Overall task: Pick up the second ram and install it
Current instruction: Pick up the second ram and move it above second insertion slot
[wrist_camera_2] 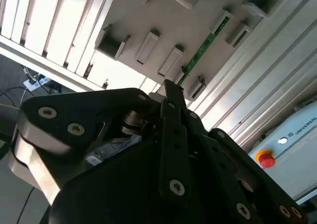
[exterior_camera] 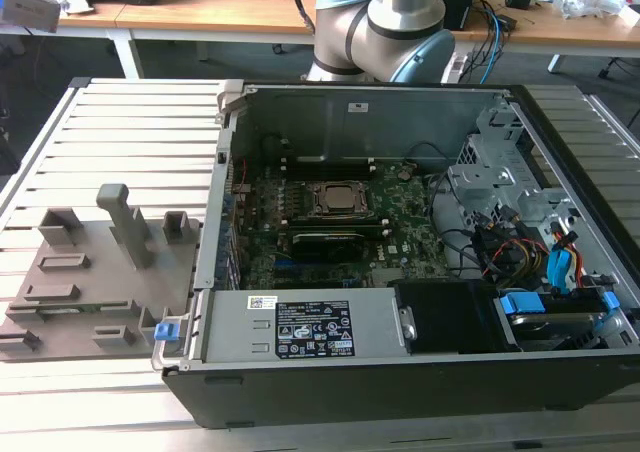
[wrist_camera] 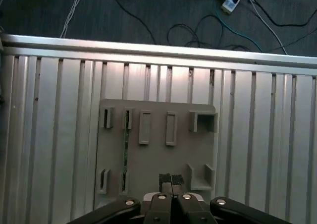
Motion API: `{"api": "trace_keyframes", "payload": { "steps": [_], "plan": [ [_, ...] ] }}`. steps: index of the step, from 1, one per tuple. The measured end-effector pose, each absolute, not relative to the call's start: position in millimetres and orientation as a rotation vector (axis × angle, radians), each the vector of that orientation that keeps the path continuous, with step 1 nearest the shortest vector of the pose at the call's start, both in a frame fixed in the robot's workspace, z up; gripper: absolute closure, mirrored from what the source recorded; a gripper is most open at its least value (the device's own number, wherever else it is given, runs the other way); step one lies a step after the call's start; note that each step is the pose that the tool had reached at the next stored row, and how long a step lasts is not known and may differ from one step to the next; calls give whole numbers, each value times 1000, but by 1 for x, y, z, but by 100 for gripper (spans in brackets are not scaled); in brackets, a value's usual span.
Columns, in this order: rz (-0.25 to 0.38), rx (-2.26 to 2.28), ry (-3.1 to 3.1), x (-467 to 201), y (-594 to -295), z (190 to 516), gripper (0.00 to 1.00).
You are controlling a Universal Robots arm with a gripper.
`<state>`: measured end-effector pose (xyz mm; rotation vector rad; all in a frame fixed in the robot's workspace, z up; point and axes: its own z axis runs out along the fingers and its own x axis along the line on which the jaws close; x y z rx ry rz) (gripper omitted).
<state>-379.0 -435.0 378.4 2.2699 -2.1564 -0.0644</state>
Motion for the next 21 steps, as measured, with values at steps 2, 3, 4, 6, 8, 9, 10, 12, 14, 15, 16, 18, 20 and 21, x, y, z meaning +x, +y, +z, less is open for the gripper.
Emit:
{"api": "trace_keyframes", "payload": {
  "steps": [2,3,4,6,8,9,10,12,14,15,16,18,20,21],
  "plan": [
    [-65,2206,-2224,-379,-435,378,89],
    [-65,2206,-2224,-379,-435,378,89],
    [-65,2205,-2224,-379,-435,378,89],
    [-65,2205,-2224,-379,-435,378,89],
    [-65,2204,-2225,-379,-435,378,83],
    [-65,2204,-2225,-379,-435,378,76],
    [-65,2204,-2225,-379,-435,378,76],
    [-65,2203,-2226,-379,-435,378,75],
    [-65,2203,-2227,-379,-435,378,69],
    [-65,2203,-2227,-379,-436,378,69],
    [-65,2203,-2227,-379,-436,378,69],
    [-65,2202,-2227,-379,-439,377,69],
    [-65,2200,-2230,-379,-443,375,69],
    [-65,2196,-2234,-379,-444,375,69]
  ]
}}
